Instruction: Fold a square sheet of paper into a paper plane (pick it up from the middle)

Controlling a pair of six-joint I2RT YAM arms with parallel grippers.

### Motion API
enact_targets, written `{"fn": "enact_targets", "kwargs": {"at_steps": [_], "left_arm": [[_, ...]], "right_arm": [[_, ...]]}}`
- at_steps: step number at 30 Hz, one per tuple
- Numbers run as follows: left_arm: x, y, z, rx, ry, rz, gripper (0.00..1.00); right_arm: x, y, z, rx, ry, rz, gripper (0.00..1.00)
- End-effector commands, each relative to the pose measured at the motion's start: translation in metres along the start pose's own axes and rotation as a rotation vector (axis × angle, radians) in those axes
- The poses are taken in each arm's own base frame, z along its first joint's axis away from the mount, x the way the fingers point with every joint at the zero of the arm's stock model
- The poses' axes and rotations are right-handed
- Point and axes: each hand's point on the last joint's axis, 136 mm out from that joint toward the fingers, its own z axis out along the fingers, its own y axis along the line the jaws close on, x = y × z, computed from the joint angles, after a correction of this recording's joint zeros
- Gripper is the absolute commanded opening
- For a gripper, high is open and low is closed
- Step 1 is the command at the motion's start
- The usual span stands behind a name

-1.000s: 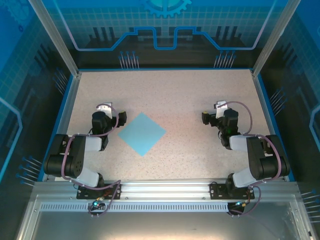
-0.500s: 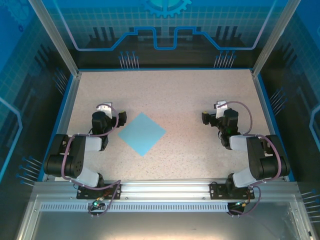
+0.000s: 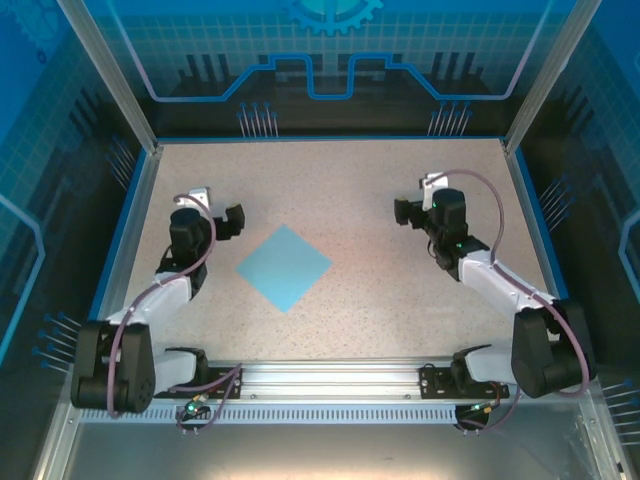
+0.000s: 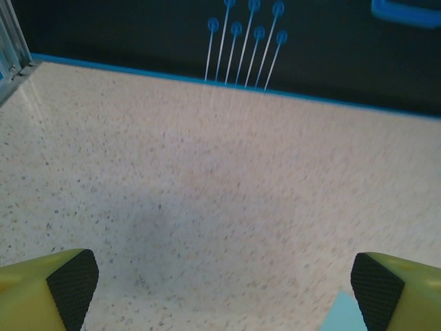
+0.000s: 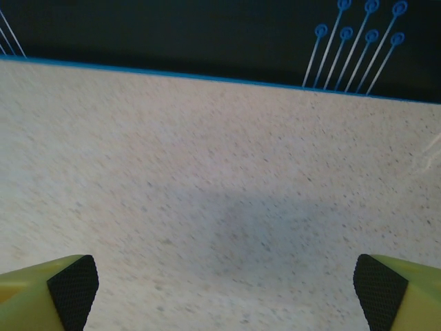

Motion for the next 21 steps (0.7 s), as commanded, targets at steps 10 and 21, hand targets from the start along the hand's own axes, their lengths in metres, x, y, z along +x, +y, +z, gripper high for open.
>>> {"fn": "enact_targets", "kwargs": {"at_steps": [10,21], "left_arm": [[-0.007,-0.004,-0.071,-0.064,0.235,-0.334,0.99],[0.006,-0.008,-0.074,-0.051,0.329,-0.317,0.99]], "right_arm": [[0.052,0.171,-0.014,-0.197,0.400,-0.075,0.99],[0.101,0.288,0.005,-0.249,0.501,-0.260,0.99]]}}
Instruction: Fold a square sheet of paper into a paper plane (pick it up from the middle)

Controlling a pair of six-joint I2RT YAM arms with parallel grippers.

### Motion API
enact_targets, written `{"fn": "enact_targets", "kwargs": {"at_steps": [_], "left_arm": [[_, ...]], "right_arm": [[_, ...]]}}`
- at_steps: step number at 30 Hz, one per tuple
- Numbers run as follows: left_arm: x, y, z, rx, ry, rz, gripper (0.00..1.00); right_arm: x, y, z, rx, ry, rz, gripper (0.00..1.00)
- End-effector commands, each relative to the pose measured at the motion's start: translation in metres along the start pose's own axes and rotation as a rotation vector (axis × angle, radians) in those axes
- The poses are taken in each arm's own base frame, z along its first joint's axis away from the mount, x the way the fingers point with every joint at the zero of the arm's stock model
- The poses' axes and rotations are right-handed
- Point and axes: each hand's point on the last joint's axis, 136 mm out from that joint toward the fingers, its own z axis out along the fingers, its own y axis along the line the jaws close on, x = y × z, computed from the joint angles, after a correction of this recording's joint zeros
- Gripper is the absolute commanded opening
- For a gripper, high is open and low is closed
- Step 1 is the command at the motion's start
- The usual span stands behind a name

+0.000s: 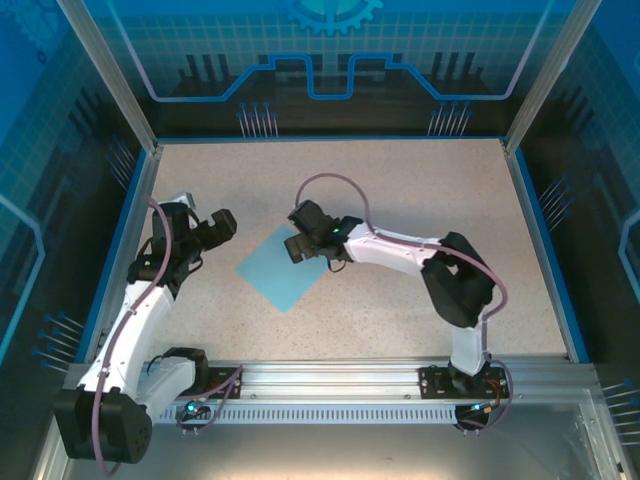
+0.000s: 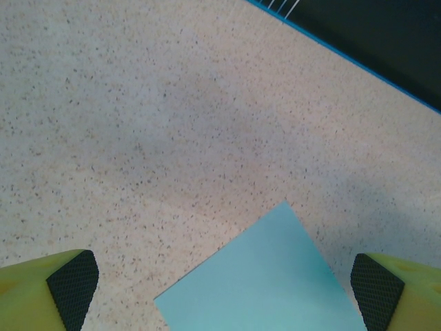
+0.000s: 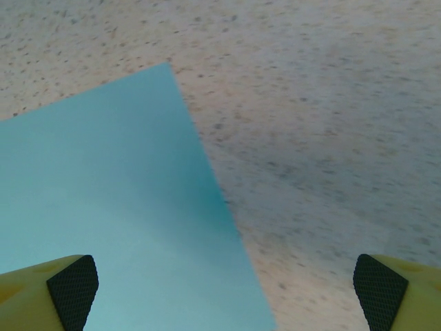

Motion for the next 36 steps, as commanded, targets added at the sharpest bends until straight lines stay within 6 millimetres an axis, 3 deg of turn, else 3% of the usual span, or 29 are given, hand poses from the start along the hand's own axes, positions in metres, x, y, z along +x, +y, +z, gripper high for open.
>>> {"fn": "enact_targets", "kwargs": {"at_steps": [1,3,7,14,20,24,32,36], "left_arm": [[-0.001,-0.004,-0.003,0.009,0.031,-0.024,0.99],[0.001,-0.002,-0.002,0.002,0.041,-0.023,0.98],[0.005,0.000,0.000,-0.007,0.051,-0.025,0.99],[0.007,0.002,0.004,-0.016,0.068,-0.028,0.99],[0.010,0.004,0.007,-0.028,0.088,-0.029,0.99],[0.010,0.004,0.007,-0.031,0.094,-0.027,0.98],[0.012,0.005,0.009,-0.040,0.109,-0.032,0.99],[0.013,0.005,0.010,-0.041,0.118,-0.037,0.99]], "right_arm": [[0.002,0.016,0.008,0.028,0.042,-0.022,0.99],[0.003,0.028,0.017,0.034,0.062,-0.061,0.98],[0.010,0.031,0.034,0.088,0.107,-0.106,0.98],[0.027,0.016,0.049,0.155,0.187,-0.147,0.99],[0.044,-0.024,0.054,0.222,0.255,-0.091,0.99],[0.067,-0.066,0.050,0.284,0.303,-0.065,0.99],[0.121,-0.160,0.018,0.362,0.385,0.099,0.99],[0.126,-0.173,0.001,0.322,0.398,0.171,0.98]]}}
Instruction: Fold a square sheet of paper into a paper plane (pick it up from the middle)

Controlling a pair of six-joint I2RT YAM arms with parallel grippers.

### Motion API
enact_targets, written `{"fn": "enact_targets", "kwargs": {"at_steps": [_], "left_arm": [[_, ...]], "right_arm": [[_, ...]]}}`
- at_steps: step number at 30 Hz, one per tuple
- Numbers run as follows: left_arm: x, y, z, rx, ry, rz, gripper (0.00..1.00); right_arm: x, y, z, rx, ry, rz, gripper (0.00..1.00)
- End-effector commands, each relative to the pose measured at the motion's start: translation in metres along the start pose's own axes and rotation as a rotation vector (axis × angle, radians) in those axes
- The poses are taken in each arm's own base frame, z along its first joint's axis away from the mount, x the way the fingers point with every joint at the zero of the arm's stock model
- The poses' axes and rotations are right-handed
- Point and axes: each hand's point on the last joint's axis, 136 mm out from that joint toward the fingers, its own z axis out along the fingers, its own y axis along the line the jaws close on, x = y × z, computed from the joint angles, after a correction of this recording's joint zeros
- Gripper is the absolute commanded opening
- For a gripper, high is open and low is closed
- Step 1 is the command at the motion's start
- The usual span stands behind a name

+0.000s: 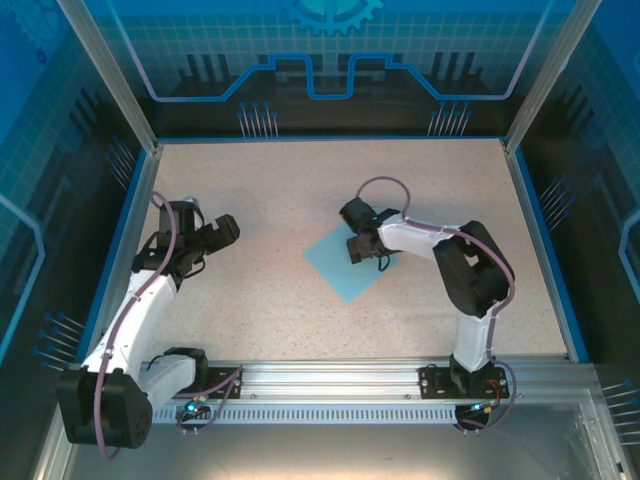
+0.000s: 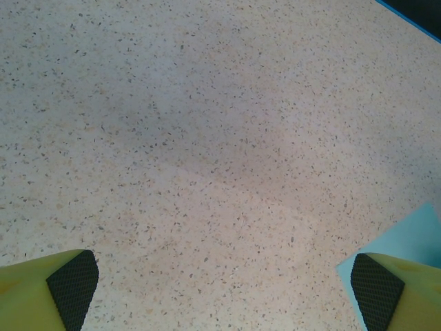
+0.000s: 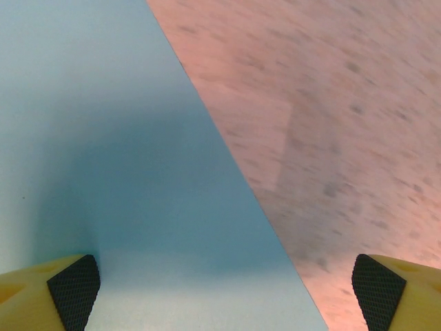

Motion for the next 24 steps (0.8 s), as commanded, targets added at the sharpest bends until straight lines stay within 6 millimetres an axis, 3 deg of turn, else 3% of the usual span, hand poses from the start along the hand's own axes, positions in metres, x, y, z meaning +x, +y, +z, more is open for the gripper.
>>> {"fn": "enact_targets", "kwargs": {"at_steps": [1,4,7,12,18,24], "left_arm": [[-0.007,-0.006,-0.005,0.018,0.004,-0.033,0.98],[-0.007,-0.006,-0.005,0.016,0.009,-0.034,0.98],[-0.006,-0.006,-0.005,0.018,0.013,-0.035,0.98],[-0.005,-0.007,-0.006,0.026,0.014,-0.034,0.98],[-0.002,-0.012,-0.003,0.051,0.037,-0.026,0.99],[-0.001,-0.013,-0.001,0.055,0.048,-0.023,0.98]], "right_arm": [[0.020,-0.007,-0.008,-0.036,0.073,-0.015,0.98],[-0.002,0.011,-0.040,-0.203,-0.008,-0.082,0.99],[-0.006,0.039,-0.059,-0.404,0.004,-0.228,0.99],[0.002,0.046,-0.040,-0.391,0.091,-0.362,0.99],[0.015,0.070,-0.036,-0.395,0.106,-0.546,1.00],[0.010,0.074,-0.021,-0.364,0.140,-0.527,0.98]]}}
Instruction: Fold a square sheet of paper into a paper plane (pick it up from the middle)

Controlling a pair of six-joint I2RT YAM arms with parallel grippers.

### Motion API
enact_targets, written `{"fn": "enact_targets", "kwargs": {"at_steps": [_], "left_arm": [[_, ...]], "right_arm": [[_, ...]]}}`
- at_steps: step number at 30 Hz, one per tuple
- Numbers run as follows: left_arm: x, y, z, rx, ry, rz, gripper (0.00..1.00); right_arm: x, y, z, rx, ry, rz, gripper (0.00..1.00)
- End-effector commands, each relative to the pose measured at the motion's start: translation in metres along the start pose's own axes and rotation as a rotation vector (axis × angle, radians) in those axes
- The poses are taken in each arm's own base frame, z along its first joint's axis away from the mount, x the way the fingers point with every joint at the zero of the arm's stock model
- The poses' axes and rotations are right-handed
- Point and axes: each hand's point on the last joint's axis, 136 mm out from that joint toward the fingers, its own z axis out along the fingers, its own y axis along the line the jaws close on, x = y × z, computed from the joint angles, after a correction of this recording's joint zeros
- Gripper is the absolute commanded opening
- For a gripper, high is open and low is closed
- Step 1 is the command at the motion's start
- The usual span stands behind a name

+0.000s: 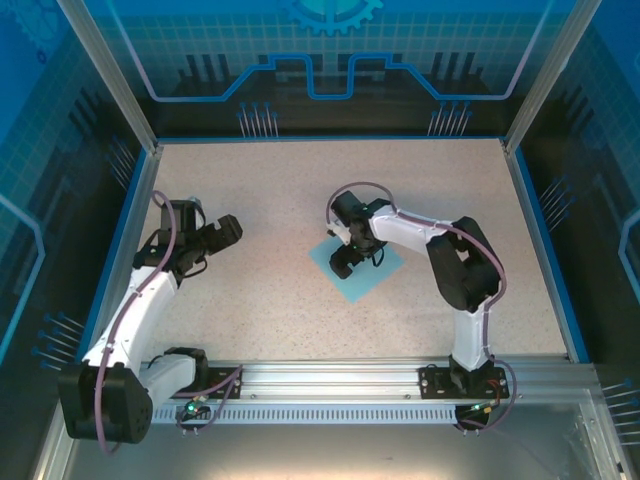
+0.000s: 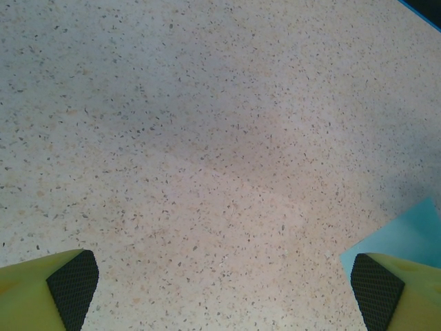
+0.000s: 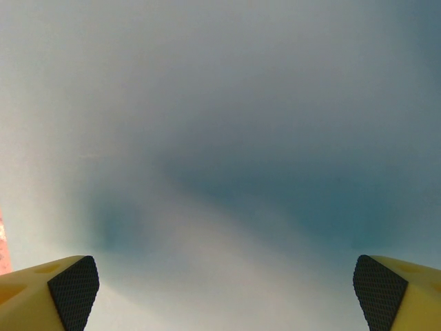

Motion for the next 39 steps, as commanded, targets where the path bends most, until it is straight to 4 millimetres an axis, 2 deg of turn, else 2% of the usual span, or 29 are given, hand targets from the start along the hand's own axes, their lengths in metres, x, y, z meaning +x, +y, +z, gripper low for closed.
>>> {"fn": "enact_targets", "kwargs": {"at_steps": [1,8,13,16,23,27,30,33,39], "left_arm": [[-0.007,-0.008,-0.006,0.033,-0.001,-0.002,0.99],[-0.007,-0.010,-0.006,0.043,0.003,0.002,0.99],[-0.006,-0.010,-0.005,0.044,0.007,-0.001,0.98],[-0.005,-0.010,-0.004,0.042,0.010,-0.003,0.99],[-0.003,-0.009,-0.002,0.039,0.019,-0.008,0.98],[-0.003,-0.009,-0.001,0.037,0.023,-0.008,0.98],[-0.003,-0.009,-0.001,0.036,0.022,-0.008,0.99],[-0.002,-0.008,-0.001,0.035,0.026,-0.009,0.98],[-0.002,-0.008,0.000,0.033,0.029,-0.009,0.98]], "right_arm": [[-0.004,-0.001,0.001,-0.001,0.027,-0.011,0.98],[-0.006,-0.015,0.001,0.024,0.025,0.061,0.94],[0.002,-0.023,0.009,0.031,0.057,0.087,0.93],[0.007,-0.020,0.017,0.018,0.083,0.088,0.93],[0.007,-0.013,0.020,-0.010,0.087,0.081,0.95],[0.001,-0.014,0.008,0.002,0.050,0.087,0.99],[-0.007,-0.016,-0.006,0.005,0.006,0.095,0.99],[-0.012,-0.013,-0.011,-0.002,-0.011,0.096,0.99],[-0.008,-0.004,0.003,-0.025,0.025,0.092,0.98]]}}
